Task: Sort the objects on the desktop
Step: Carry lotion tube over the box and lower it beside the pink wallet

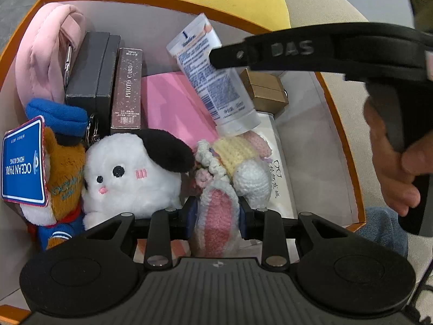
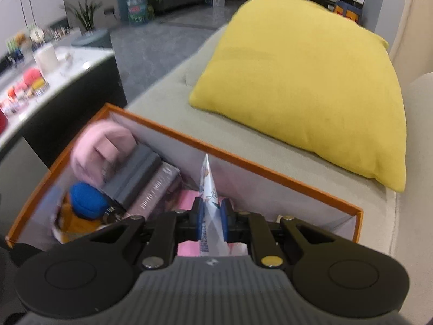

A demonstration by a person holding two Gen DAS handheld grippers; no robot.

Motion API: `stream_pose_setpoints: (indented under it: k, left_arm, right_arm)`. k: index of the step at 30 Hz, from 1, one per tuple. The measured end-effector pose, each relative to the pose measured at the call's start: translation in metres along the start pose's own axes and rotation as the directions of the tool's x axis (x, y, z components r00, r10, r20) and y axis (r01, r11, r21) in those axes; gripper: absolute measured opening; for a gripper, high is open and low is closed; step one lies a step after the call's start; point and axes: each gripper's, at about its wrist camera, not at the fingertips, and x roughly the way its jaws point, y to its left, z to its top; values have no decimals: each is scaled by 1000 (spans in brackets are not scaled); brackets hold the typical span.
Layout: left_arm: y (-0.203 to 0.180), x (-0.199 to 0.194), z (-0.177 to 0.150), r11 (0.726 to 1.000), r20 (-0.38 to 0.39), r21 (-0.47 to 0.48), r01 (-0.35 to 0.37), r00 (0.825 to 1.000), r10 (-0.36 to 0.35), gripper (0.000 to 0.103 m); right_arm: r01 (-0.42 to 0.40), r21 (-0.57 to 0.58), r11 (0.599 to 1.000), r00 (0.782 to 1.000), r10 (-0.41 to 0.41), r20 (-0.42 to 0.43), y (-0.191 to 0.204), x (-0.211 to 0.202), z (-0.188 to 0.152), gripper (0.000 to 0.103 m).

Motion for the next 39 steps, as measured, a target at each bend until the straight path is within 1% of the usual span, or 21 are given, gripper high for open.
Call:
stream_pose_setpoints:
  k: [2, 5, 7, 8, 9, 10, 11, 13, 15, 17, 18, 19, 20, 22, 24, 25, 28, 32, 35, 37, 39]
  left_arm:
    - [-6, 1, 1, 1000, 1, -2, 0, 1000, 0, 35]
    - [1, -7, -3, 1000, 1, -3, 1, 1000, -1, 35]
    - [3, -9, -4, 1000, 1, -3, 3, 1000, -3, 35]
    - [3, -9, -5, 1000, 2, -2, 3, 1000, -3, 35]
    - [4, -16, -10, 1000, 1, -1, 3, 1000, -3, 35]
    - [-6, -7, -4, 1000, 2, -1, 2, 1000, -2, 35]
    - [-8, -4, -3, 1000, 2, -1, 2, 1000, -2, 35]
    - [-8, -5, -3, 1000, 2, -2, 3, 1000, -3, 35]
    - [-8, -6, -3, 1000, 2, -2, 5, 1000, -5, 35]
    - [-7, -6, -4, 1000, 2, -2, 7, 1000, -7, 35]
    - [-7, -7, -4, 1000, 2, -2, 8, 1000, -8, 35]
    - [-6, -7, -4, 1000, 2, -3, 8, 1000, -8, 35]
    - [-6, -7, -4, 1000, 2, -4, 9, 1000, -9, 35]
    - [-5, -8, -5, 1000, 3, -3, 11, 1000, -11, 35]
    - [-5, -8, -6, 1000, 3, -1, 10, 1000, -10, 35]
    - [-4, -5, 1, 1000, 3, -1, 9, 1000, -9, 35]
    - [-5, -6, 0, 1000, 6, 5, 5, 1000, -5, 35]
    - [-4, -7, 0, 1000, 6, 5, 4, 1000, -4, 35]
    - [-4, -8, -1, 1000, 8, 6, 0, 1000, 0, 35]
    - [-4, -9, -1, 1000, 9, 7, -2, 1000, 2, 35]
    - [-5, -5, 0, 1000, 10, 9, -5, 1000, 5, 35]
  right_arm:
    - [-17, 7, 1000, 998, 17, -58, -2, 12, 7, 15]
    - [-35, -8, 999, 990, 34, -134, -1, 30, 16, 16]
    - [-63, -29, 998, 984, 58, -166, 5, 36, 23, 21]
    - [-65, -58, 996, 981, 54, -184, 10, 40, 26, 23]
    - [-57, -92, 994, 980, 39, -193, 17, 45, 28, 30]
    - [-42, -135, 990, 979, 14, -201, 24, 49, 30, 35]
    - [-30, -177, 984, 978, -8, -210, 31, 53, 32, 35]
    - [-37, -224, 974, 973, -16, -230, 43, 61, 34, 35]
    - [-32, -275, 961, 972, -34, -232, 55, 67, 35, 35]
    - [-5, -341, 940, 970, -78, -229, 66, 75, 34, 35]
    - [9, -368, 930, 968, -100, -230, 70, 80, 33, 32]
    - [14, -380, 925, 966, -111, -233, 71, 84, 33, 23]
    - [14, -377, 926, 964, -113, -241, 69, 85, 33, 22]
    - [29, -372, 928, 964, -124, -234, 69, 81, 34, 11]
    - [21, -361, 932, 965, -113, -236, 66, 70, 35, 11]
    - [21, -355, 934, 966, -110, -233, 64, 63, 36, 11]
    - [35, -362, 931, 967, -123, -225, 55, 38, 35, 10]
    - [47, -329, 943, 957, -136, -255, 40, 9, 31, 10]
    - [57, -305, 951, 944, -151, -292, 28, -2, 28, 8]
    - [75, -266, 961, 950, -149, -273, 20, -11, 25, 8]
    - [108, -219, 970, 960, -159, -229, 13, -17, 25, 8]
